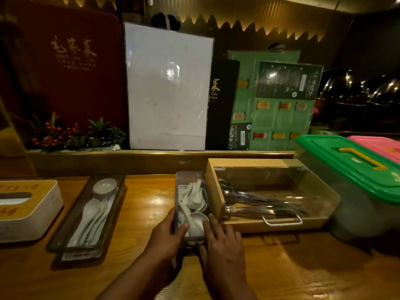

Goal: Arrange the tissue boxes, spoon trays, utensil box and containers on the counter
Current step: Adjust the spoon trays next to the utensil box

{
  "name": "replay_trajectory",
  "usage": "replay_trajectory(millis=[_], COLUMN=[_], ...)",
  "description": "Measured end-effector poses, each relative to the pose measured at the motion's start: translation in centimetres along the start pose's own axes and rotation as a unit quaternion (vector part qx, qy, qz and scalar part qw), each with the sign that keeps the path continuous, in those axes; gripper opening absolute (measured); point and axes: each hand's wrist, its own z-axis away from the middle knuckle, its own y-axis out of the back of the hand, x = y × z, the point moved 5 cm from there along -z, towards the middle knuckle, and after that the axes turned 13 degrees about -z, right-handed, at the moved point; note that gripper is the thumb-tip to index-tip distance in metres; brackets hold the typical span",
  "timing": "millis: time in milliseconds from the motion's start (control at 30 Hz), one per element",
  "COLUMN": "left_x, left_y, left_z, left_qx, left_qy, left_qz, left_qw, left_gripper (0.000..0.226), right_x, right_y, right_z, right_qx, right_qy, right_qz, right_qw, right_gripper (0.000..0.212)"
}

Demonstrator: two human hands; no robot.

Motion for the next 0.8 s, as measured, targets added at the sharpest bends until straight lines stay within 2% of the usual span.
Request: replay_trajectory(millis=[500,700,800], left_x=[-0.2,1.6,2.7], left_y=[-0.7,0.2,3.6], left_z=[-1.0,0.5,2.4], left_qx=[-0.003,-0.006,0.060], left_qy=[0.000,-0.022,-0.046], left_qz=[-0.041,-0.130,-0.219], left_qw=[0.999,0.991,0.973], left_gripper=[0.050,0.045,0.058], right_x=[1.0,-0.4,-3.9], right_y=[-0.7,0.4,1.2], right_z=[-0.7,-0.4,0.0], right_qx=[-0.004,0.004,0.010], right_qy=[0.011,-0.020,0.024], right_qz=[0.009,-0.002,-0.044], right_qw=[1.000,1.000,0.999], right_gripper=[0.083,0.084,0.068])
